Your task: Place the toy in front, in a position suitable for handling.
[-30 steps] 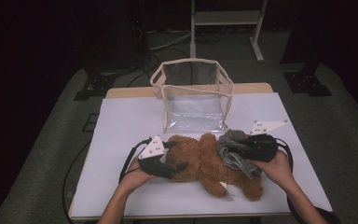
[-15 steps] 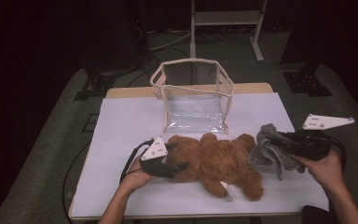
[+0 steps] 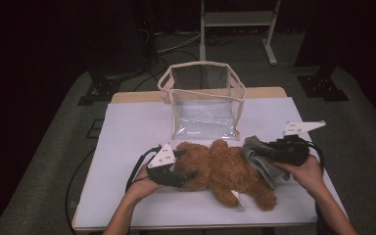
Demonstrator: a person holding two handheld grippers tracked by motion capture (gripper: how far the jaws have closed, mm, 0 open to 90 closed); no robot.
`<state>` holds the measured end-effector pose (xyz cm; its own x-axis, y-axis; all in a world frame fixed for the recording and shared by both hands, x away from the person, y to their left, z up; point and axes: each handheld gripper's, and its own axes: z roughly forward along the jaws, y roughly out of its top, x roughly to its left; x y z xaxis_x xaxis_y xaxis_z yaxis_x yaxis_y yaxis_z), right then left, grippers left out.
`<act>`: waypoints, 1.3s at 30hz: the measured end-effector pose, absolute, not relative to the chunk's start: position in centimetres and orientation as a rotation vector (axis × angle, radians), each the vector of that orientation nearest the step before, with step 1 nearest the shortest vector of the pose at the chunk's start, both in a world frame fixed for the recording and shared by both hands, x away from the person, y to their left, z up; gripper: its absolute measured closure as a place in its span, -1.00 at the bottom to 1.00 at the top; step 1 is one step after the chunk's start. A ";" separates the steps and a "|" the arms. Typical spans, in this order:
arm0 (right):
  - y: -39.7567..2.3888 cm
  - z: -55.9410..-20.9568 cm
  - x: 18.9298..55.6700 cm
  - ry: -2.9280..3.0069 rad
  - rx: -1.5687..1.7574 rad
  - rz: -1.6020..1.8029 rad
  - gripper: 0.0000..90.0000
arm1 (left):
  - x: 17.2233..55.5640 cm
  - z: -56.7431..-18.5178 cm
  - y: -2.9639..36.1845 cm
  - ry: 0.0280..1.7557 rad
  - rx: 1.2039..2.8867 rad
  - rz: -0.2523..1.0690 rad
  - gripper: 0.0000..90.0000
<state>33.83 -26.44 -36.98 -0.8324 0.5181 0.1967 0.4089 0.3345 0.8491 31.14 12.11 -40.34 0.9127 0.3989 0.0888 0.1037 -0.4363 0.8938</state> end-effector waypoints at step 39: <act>-20.4 -39.1 32.1 2.528 0.684 1.559 0.64 | 32.0 -36.5 13.5 0.360 2.049 0.416 -0.28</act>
